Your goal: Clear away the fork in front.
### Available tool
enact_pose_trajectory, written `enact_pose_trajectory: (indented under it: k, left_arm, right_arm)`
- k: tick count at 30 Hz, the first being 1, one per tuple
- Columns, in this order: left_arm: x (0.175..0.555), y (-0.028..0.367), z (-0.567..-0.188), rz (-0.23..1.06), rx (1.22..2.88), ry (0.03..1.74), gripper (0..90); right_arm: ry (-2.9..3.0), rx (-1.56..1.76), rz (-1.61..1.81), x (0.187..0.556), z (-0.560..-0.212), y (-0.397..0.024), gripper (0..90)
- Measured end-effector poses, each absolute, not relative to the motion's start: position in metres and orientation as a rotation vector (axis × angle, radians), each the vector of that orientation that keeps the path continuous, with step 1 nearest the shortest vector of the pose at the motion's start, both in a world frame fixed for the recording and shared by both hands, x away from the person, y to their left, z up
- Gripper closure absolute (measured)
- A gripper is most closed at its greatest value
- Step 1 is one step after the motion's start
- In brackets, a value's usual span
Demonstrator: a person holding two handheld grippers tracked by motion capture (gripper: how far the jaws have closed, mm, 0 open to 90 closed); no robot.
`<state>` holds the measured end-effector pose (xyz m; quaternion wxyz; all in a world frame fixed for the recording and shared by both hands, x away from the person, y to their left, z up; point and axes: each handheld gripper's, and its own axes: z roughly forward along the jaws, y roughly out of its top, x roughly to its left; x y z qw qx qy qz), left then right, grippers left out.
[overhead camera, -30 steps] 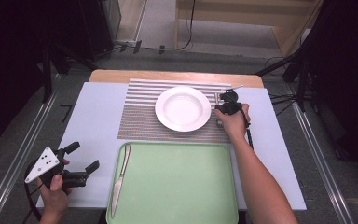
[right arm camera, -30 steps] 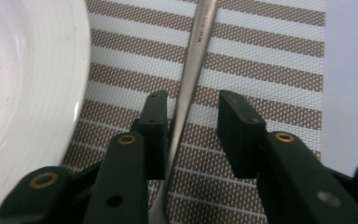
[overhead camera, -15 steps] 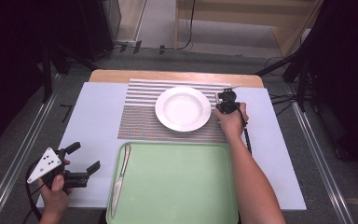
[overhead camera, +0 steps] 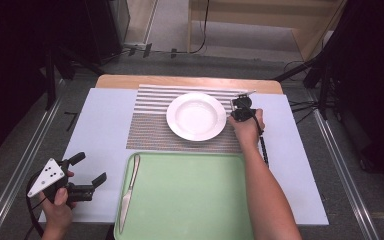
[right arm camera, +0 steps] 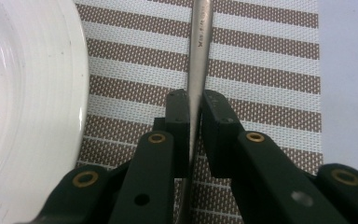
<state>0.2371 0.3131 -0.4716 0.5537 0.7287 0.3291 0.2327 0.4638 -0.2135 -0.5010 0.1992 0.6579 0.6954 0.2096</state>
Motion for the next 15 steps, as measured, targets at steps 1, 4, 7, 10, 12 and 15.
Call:
enact_pose_trajectory:
  k: [1,4,7,10,12,15]
  left_arm:
    - [0.2372,0.3126,-0.4718,0.550,1.723,0.776,0.0]
    - [0.2372,0.3122,-0.4720,0.549,1.725,0.777,0.0]
    - [0.2374,0.3124,-0.4722,0.546,1.722,0.780,0.0]
    - [0.2378,0.3123,-0.4724,0.547,1.725,0.778,0.0]
    - [0.2381,0.3117,-0.4727,0.548,1.726,0.776,0.0]
    - [0.2379,0.3112,-0.4728,0.550,1.727,0.775,0.0]
  right_arm:
    - [1.938,1.850,0.596,0.4640,-0.5010,-0.2143,81.1]
    - [1.944,1.855,0.611,0.4647,-0.5010,-0.2160,81.8]
    - [1.941,1.869,0.606,0.4656,-0.5003,-0.2156,81.8]
    - [1.936,1.880,0.585,0.4667,-0.4994,-0.2138,81.7]
    - [1.936,1.878,0.579,0.4675,-0.4992,-0.2132,81.7]
    - [1.943,1.860,0.559,0.4672,-0.4991,-0.2118,81.8]
